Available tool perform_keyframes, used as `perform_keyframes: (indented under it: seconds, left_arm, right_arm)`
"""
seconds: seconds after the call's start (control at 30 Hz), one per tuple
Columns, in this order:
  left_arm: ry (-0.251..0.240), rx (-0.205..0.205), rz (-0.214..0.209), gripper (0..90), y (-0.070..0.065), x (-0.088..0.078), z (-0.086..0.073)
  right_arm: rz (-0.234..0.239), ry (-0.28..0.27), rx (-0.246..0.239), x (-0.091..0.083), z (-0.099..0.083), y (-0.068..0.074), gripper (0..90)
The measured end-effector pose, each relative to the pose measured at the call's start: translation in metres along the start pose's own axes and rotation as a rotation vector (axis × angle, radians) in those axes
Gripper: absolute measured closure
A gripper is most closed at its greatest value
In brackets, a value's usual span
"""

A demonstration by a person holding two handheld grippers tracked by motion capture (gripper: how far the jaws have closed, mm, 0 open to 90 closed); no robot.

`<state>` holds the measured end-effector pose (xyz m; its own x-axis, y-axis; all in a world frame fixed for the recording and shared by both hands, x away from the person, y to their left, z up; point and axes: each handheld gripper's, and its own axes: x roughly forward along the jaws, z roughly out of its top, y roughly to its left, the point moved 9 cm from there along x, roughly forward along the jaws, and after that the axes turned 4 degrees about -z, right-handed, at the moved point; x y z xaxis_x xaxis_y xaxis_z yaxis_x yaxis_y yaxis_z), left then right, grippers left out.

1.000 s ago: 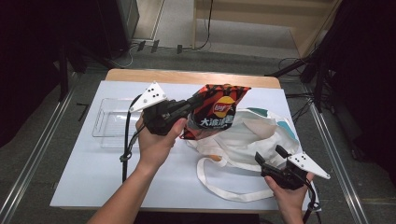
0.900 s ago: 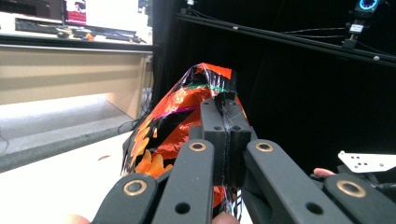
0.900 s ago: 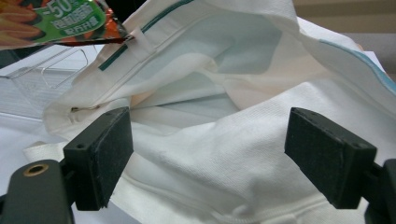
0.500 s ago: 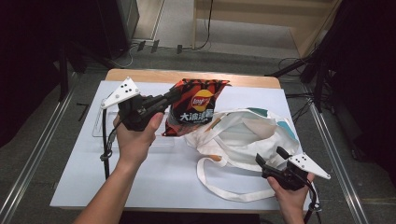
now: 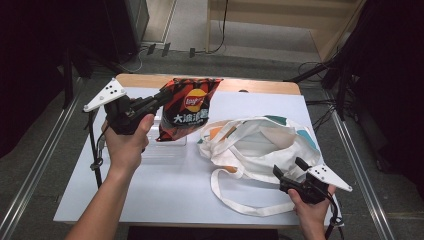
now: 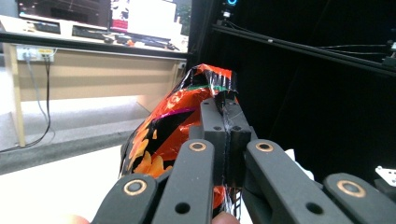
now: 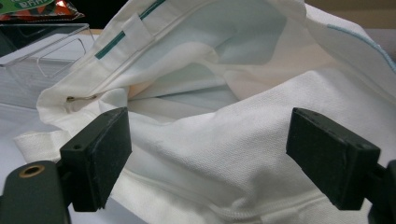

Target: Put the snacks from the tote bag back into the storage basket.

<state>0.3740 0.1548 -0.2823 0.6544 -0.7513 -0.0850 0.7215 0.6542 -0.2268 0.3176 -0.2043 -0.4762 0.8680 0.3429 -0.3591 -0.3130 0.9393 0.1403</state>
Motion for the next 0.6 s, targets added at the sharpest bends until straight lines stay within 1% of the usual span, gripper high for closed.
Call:
perform_keyframes:
  seconds: [0.1, 0.13, 0.17, 0.2, 0.27, 0.3, 0.33, 0.37, 0.47, 0.5, 0.53, 0.57, 0.6]
  left_arm:
    - [-0.001, -0.003, 0.018, 90.0, 0.008, -0.004, -0.001]
    - [-0.001, -0.003, 0.018, 90.0, 0.008, -0.004, -0.001]
    - [-0.002, -0.005, 0.028, 90.0, 0.013, -0.007, -0.002]
    - [-0.002, -0.005, 0.028, 90.0, 0.013, -0.007, -0.002]
    - [0.002, 0.0, 0.048, 90.0, 0.019, -0.009, -0.003]
    - [0.002, -0.004, 0.058, 90.0, 0.025, -0.012, -0.004]
    - [0.002, -0.004, 0.058, 90.0, 0.025, -0.012, -0.004]
    - [0.004, -0.008, 0.072, 90.0, 0.03, -0.016, -0.004]
    - [0.001, -0.011, 0.092, 90.0, 0.038, -0.022, -0.004]
    - [0.002, -0.007, 0.1, 90.0, 0.041, -0.024, -0.004]
    - [0.002, -0.007, 0.1, 90.0, 0.041, -0.024, -0.004]
    - [0.01, 0.001, 0.123, 90.0, 0.047, -0.028, -0.005]
    - [0.01, 0.001, 0.123, 90.0, 0.047, -0.028, -0.005]
  right_arm:
    - [-0.005, 0.003, -0.001, 0.001, -0.001, -0.001, 14.4]
    - [-0.007, 0.004, 0.001, 0.001, -0.001, -0.001, 14.4]
    - [-0.008, 0.003, 0.003, 0.001, -0.001, -0.001, 14.4]
    - [-0.008, 0.003, 0.003, 0.001, -0.001, -0.001, 14.4]
    - [-0.009, 0.004, 0.002, 0.001, -0.001, -0.001, 14.4]
    - [-0.01, 0.006, 0.002, 0.001, -0.001, -0.001, 14.4]
    - [-0.01, 0.008, 0.0, 0.002, -0.001, -0.001, 14.4]
    - [-0.011, 0.01, 0.001, 0.002, -0.002, -0.002, 14.4]
    - [-0.013, 0.01, 0.001, 0.002, -0.002, -0.002, 14.4]
    - [-0.013, 0.011, 0.002, 0.002, -0.002, -0.003, 14.4]
    - [-0.013, 0.011, 0.002, 0.002, -0.002, -0.003, 14.4]
    - [-0.009, 0.013, 0.004, 0.002, -0.002, -0.002, 14.4]
    - [-0.009, 0.013, 0.004, 0.002, -0.002, -0.002, 14.4]
